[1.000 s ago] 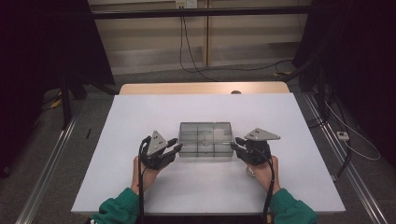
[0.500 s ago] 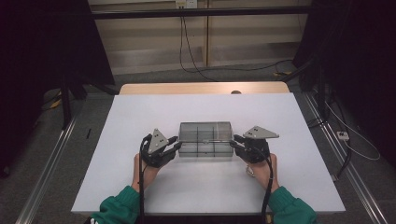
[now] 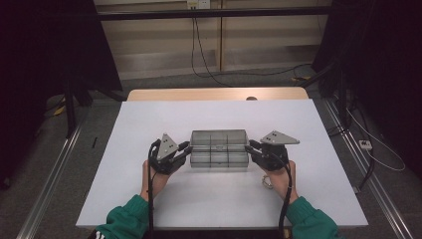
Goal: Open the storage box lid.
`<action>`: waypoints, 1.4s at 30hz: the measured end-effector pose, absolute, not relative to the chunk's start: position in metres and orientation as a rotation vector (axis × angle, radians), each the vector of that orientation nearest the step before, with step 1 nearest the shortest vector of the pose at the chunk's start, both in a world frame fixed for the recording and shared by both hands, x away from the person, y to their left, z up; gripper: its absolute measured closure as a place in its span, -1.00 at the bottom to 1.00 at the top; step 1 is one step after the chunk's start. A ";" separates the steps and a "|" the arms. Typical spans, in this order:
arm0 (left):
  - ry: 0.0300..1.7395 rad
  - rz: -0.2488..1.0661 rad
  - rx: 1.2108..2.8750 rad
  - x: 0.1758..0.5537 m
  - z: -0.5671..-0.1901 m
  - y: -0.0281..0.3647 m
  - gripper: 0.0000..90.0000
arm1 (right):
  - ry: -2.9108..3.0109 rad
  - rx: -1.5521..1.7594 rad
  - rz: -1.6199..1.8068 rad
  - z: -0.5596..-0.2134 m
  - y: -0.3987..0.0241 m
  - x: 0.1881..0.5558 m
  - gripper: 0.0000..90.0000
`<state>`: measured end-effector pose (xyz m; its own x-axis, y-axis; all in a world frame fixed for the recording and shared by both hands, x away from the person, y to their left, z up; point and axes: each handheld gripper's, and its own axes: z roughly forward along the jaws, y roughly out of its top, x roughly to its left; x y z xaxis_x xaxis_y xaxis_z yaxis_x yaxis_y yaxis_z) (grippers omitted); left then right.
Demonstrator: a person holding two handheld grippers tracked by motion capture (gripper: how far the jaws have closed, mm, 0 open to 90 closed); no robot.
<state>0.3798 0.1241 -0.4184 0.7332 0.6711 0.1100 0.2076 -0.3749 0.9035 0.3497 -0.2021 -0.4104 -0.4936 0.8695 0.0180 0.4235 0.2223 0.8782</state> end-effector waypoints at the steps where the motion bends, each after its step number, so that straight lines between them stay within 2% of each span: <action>1: 0.673 0.581 1.928 0.381 -0.418 0.124 0.70 | 2.013 1.190 1.214 -0.409 -0.202 0.350 0.62; 23: 0.696 0.584 1.862 0.405 -0.409 0.123 0.80 | 1.954 1.256 1.259 -0.402 -0.206 0.376 0.79; 42: 0.760 0.519 1.799 0.433 -0.413 0.123 0.87 | 1.922 1.330 1.275 -0.403 -0.208 0.402 0.86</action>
<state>0.4328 0.1230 -0.4130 0.7026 0.7115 -0.0103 0.2491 -0.2324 0.9402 0.4016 -0.2076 -0.4030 -0.4165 0.9013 0.1188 0.4598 0.0961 0.8828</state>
